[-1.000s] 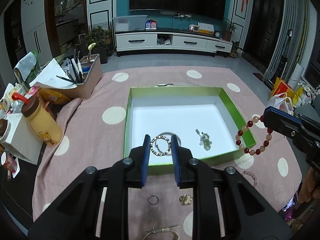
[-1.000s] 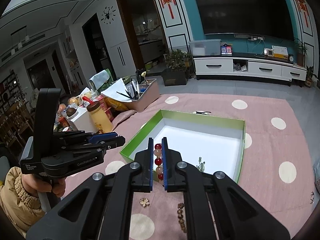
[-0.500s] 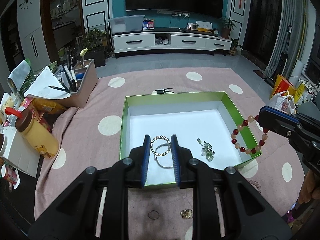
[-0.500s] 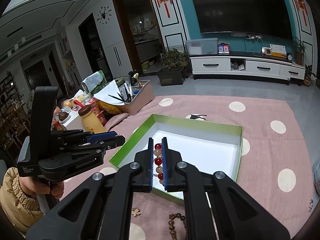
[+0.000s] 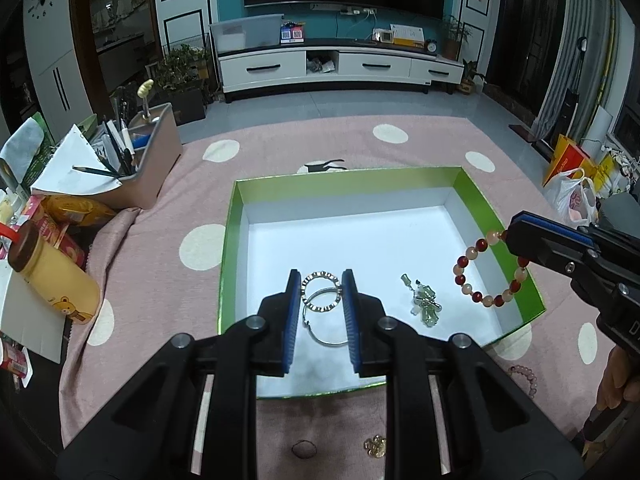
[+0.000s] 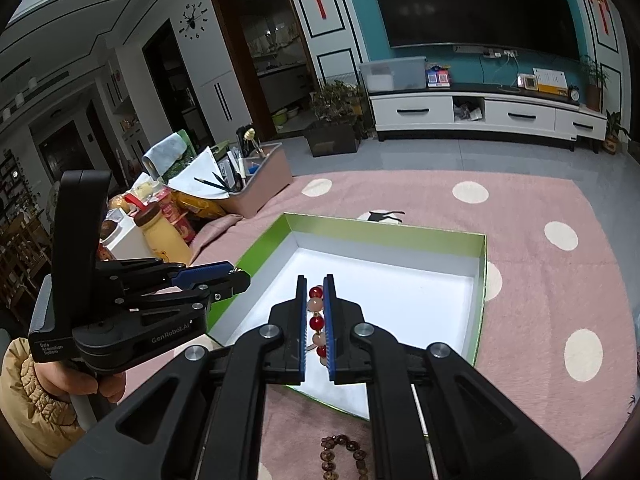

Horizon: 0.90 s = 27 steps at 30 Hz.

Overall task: Organize jewelry
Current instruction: 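Carry ring and bracelet over the green box and open both tools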

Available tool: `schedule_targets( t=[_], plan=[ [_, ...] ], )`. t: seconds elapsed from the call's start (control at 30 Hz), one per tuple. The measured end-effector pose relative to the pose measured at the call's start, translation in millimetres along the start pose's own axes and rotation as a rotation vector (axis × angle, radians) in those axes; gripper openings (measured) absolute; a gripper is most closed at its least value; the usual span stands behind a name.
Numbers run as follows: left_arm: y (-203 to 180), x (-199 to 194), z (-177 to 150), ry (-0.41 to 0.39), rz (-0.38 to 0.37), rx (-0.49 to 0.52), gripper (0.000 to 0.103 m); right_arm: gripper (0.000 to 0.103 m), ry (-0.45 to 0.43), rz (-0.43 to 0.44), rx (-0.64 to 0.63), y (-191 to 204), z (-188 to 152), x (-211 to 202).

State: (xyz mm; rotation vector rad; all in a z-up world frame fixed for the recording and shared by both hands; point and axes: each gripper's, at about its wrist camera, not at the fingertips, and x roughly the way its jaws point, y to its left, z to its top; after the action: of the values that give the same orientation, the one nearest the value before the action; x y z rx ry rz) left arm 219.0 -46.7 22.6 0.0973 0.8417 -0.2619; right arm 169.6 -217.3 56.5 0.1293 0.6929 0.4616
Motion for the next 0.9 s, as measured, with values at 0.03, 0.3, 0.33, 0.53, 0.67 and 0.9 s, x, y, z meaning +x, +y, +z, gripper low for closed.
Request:
schedule_targets(
  t=[0.03,0.3,0.33,0.53,0.67,0.9],
  plan=[
    [-1.2,3.7,-0.2,0.007,0.002,0.002,0.02,0.007,0.008,-0.003,0.002,-1.4,-0.4,3.0],
    [-4.3,27.4,-1.1,0.054,0.006,0.012,0.02,0.007,0.066,-0.041,0.009,-8.5,-5.3,22.9],
    [-4.2,30.7,-1.8,0.061,0.007,0.013,0.02,0.007,0.074,-0.048,0.008,-9.2,-6.0,25.1],
    [-3.8,42.7,-5.6,0.087,0.014,0.02,0.02,0.007,0.11,-0.079,0.002,-11.5,-11.1,36.7],
    [-3.9,47.0,-6.6,0.097,0.023,0.024,0.02,0.007,0.122,-0.095,0.001,-13.8,-12.6,41.9],
    [-5.0,48.7,-6.4,0.102,0.026,0.022,0.02,0.007,0.131,-0.111,-0.01,-14.4,-13.2,45.8]
  ],
)
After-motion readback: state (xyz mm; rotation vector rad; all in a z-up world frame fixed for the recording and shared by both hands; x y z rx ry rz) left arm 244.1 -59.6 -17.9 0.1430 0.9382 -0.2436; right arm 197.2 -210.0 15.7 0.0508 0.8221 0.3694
